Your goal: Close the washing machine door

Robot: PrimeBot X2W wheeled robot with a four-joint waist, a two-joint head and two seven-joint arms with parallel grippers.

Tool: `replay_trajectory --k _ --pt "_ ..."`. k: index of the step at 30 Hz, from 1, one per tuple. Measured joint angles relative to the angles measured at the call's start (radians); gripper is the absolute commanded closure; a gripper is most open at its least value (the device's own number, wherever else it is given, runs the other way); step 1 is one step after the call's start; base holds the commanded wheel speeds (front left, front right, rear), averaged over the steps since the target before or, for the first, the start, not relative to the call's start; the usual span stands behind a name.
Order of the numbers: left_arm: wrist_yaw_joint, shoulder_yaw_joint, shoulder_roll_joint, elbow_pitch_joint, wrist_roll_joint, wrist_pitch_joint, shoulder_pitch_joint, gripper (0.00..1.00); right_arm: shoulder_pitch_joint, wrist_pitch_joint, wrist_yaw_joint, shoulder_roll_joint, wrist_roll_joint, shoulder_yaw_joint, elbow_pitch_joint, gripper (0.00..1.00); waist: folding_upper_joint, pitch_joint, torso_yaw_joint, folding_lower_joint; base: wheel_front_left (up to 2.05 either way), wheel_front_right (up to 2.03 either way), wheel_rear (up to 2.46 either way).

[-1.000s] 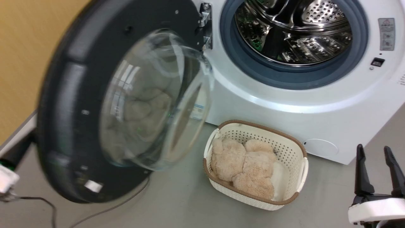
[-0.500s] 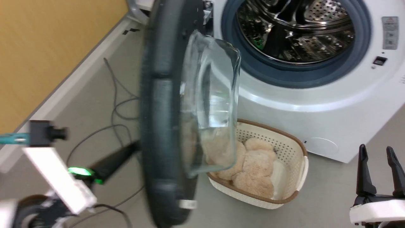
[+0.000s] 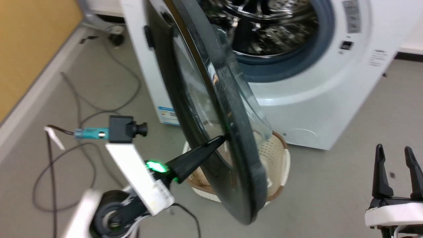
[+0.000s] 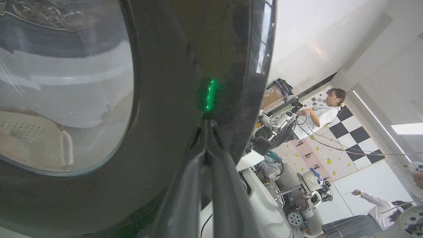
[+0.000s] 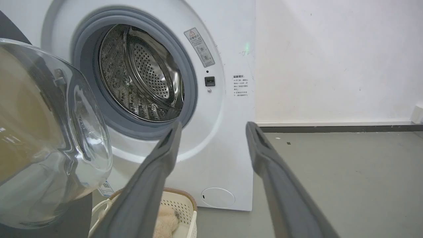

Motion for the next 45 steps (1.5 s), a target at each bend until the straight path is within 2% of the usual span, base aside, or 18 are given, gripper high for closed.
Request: replay_trajectory --k 8,13,28,33,37,39,41,42,45 --pt "0.000 -0.125 -0.070 0.182 0.003 -0.188 -0.097 1.00 -0.016 0.000 0.000 0.001 -0.003 -0.003 -0.004 0.00 0.0000 0.016 -0.116 0.0000 0.00 0.00 0.00" --pt "0.000 -0.167 -0.115 0.317 -0.008 -0.311 -0.171 1.00 -0.022 0.000 0.000 0.001 -0.001 -0.006 -0.006 0.00 0.0000 0.027 -0.189 0.0000 0.00 0.00 0.00" --pt "0.000 -0.226 -0.159 0.727 -0.071 -0.546 -0.425 1.00 -0.047 0.000 0.000 0.001 0.010 0.006 0.000 0.00 0.0000 0.075 -0.378 0.0001 0.00 0.00 0.00" --pt "0.000 -0.263 -0.146 0.759 -0.062 -0.595 -0.438 1.00 -0.048 0.000 0.000 0.001 0.011 0.002 0.001 0.00 0.0000 0.068 -0.385 0.0000 0.00 0.00 0.00" --pt "0.000 -0.340 -0.104 0.747 0.021 -0.686 -0.434 1.00 -0.048 0.000 0.000 0.001 0.011 -0.004 0.002 0.00 0.0000 0.049 -0.373 0.0000 0.00 0.00 0.00" --pt "0.000 -0.391 -0.069 0.752 0.106 -0.765 -0.431 1.00 -0.048 0.000 0.000 0.001 0.009 -0.011 -0.003 0.00 0.0000 0.036 -0.364 0.0000 0.00 0.00 0.00" --pt "0.001 -0.402 -0.042 0.799 0.197 -0.832 -0.427 1.00 -0.048 0.000 0.000 0.002 0.007 -0.020 -0.011 0.00 0.0000 0.022 -0.354 0.0000 0.00 0.00 0.00" --pt "0.019 -0.397 -0.028 0.830 0.254 -0.846 -0.425 1.00 -0.047 0.000 0.000 0.001 0.006 -0.024 -0.016 0.00 0.0000 0.014 -0.348 0.0000 0.00 0.00 0.00" --pt "0.144 -0.280 -0.008 0.813 0.468 -0.853 -0.411 1.00 -0.047 0.000 0.000 0.001 -0.002 -0.038 -0.034 0.00 0.0000 -0.004 -0.323 0.0000 0.00 0.00 0.00"
